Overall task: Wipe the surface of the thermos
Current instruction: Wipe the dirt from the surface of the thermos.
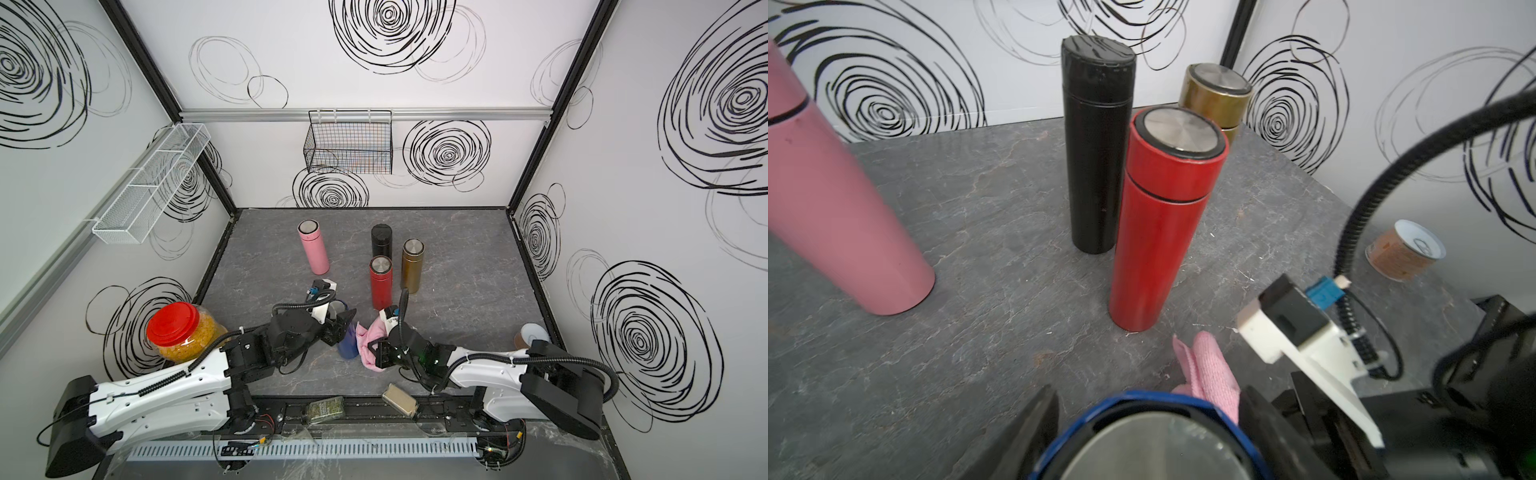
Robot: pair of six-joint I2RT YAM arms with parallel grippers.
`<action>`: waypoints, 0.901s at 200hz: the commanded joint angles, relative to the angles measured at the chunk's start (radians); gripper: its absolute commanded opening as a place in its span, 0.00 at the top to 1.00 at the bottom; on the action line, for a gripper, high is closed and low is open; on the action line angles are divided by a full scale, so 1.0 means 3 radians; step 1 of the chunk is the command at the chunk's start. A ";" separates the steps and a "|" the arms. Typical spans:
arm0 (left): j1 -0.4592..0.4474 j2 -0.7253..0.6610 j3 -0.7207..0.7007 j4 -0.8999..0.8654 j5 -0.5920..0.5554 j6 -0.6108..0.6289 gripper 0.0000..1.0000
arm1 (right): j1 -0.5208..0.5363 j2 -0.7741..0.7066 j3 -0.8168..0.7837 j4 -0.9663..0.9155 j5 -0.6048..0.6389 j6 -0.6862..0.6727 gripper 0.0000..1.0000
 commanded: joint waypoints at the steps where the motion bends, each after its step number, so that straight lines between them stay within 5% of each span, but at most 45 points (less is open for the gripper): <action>1: -0.0165 0.0122 0.0092 -0.0427 -0.0508 -0.0571 1.00 | 0.0212 -0.0215 0.0349 0.0065 0.0156 -0.0357 1.00; 44: -0.0503 0.0411 0.0416 -0.0712 -0.1195 -0.1244 1.00 | 0.0437 -0.0030 0.0763 0.0018 0.0252 -0.0613 1.00; 116: -0.0635 0.0706 0.0694 -0.1083 -0.1628 -0.1948 1.00 | 0.0423 0.0465 0.0424 -0.0208 0.0802 0.0100 1.00; 180: -0.0571 0.0986 0.0913 -0.1185 -0.1446 -0.2418 1.00 | 0.0552 0.0076 0.0283 0.1235 0.0563 -0.0390 1.00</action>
